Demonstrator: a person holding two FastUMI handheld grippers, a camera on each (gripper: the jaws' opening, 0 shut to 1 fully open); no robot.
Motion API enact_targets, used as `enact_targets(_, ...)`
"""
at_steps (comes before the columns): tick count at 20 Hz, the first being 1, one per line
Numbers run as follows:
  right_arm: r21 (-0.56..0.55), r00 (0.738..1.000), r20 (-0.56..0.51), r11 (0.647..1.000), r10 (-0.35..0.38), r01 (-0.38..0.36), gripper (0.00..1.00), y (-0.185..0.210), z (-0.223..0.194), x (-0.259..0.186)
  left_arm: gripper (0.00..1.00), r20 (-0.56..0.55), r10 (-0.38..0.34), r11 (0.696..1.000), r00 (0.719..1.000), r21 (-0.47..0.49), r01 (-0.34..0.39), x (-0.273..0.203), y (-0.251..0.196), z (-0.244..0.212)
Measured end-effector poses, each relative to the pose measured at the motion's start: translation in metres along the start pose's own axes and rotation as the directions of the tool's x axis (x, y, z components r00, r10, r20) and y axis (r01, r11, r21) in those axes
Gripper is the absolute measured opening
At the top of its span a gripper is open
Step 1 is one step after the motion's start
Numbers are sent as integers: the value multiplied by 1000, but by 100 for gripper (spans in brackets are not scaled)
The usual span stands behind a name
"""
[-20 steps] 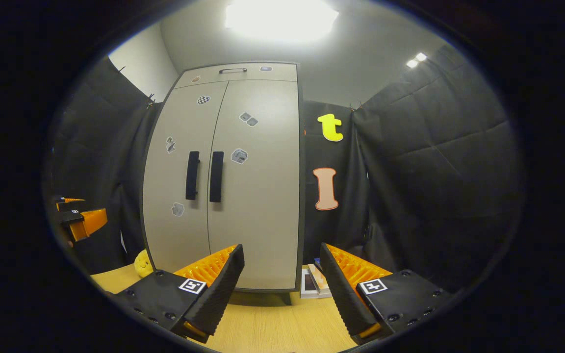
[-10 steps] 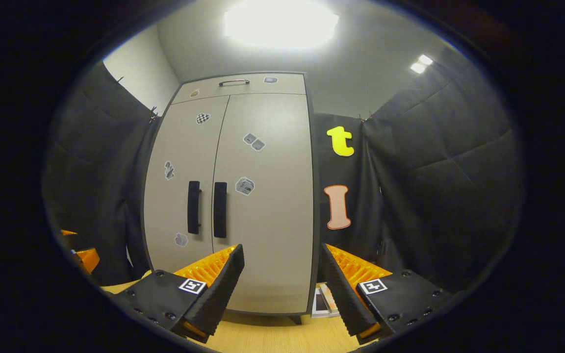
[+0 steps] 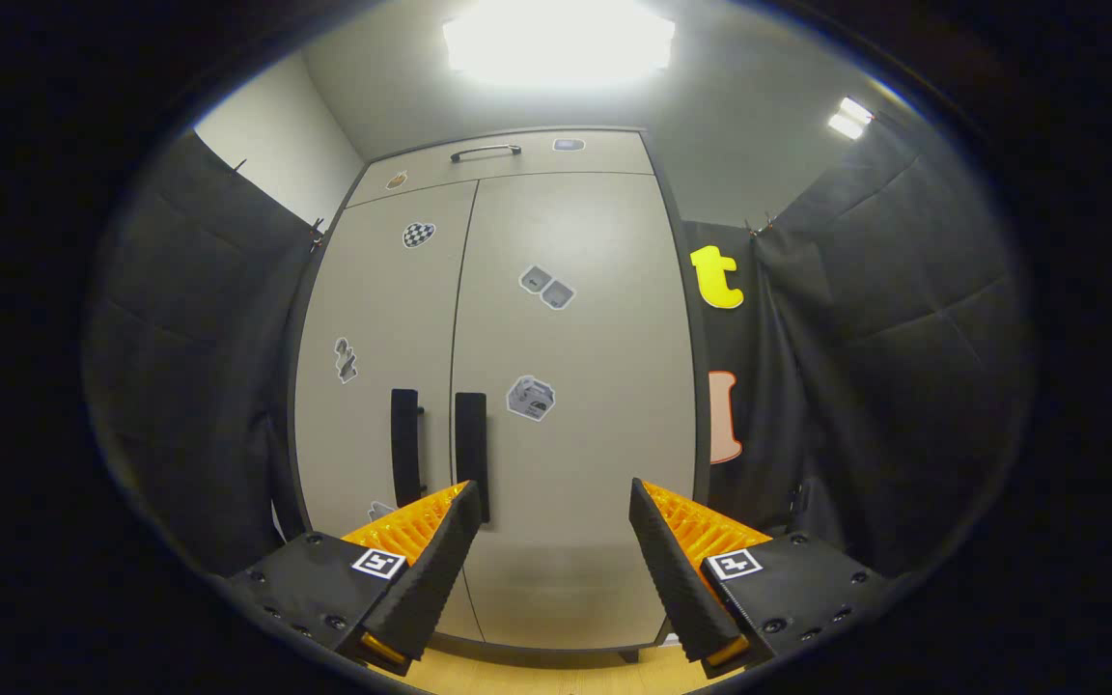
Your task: Open the right door of the double-door shoe cabinet with the right hand, and open the left door with the left hand.
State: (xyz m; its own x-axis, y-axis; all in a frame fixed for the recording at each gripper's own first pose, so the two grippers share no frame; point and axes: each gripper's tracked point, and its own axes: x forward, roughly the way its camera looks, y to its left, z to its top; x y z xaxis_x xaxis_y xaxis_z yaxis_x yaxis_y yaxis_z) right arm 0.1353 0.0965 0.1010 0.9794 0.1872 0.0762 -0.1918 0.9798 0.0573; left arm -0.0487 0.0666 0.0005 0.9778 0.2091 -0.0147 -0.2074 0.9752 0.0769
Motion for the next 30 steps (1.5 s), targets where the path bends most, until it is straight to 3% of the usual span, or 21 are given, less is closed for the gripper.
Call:
enact_targets(8,3,996,-56,998,65,-65,98,44,-6,69,95,-47,68,998,997,-17,-68,-21,32,-18)
enact_targets(14,-41,980,-183,996,74,-83,97,66,-37,106,95,-85,137,990,987,-19,-139,-37,65,-33)
enact_targets(16,-21,977,-205,997,62,-68,89,70,-44,113,94,-85,157,987,984,-15,-159,-40,72,-34)
enact_targets(17,-14,976,-214,999,47,-52,77,69,-46,116,94,-83,166,986,983,-12,-167,-41,76,-32)
enact_targets(19,-7,972,-233,999,37,-40,66,71,-50,122,95,-86,174,984,981,-11,-175,-43,80,-31)
enact_targets(21,-9,973,-231,1000,21,-23,45,70,-49,127,95,-88,175,984,981,-7,-176,-47,84,-33)
enact_targets(22,-18,974,-226,1000,2,-6,43,67,-52,132,95,-89,176,984,980,-3,-177,-47,86,-33)
enact_targets(26,3,969,-244,999,43,-44,16,66,-49,125,95,-85,172,985,981,4,-173,-46,85,-32)
enact_targets(28,19,965,-253,998,68,-65,8,66,-51,127,95,-84,160,987,984,-6,-161,-44,84,-32)
enact_targets(30,26,963,-256,997,81,-77,9,66,-50,124,95,-78,140,990,987,-6,-141,-42,81,-31)
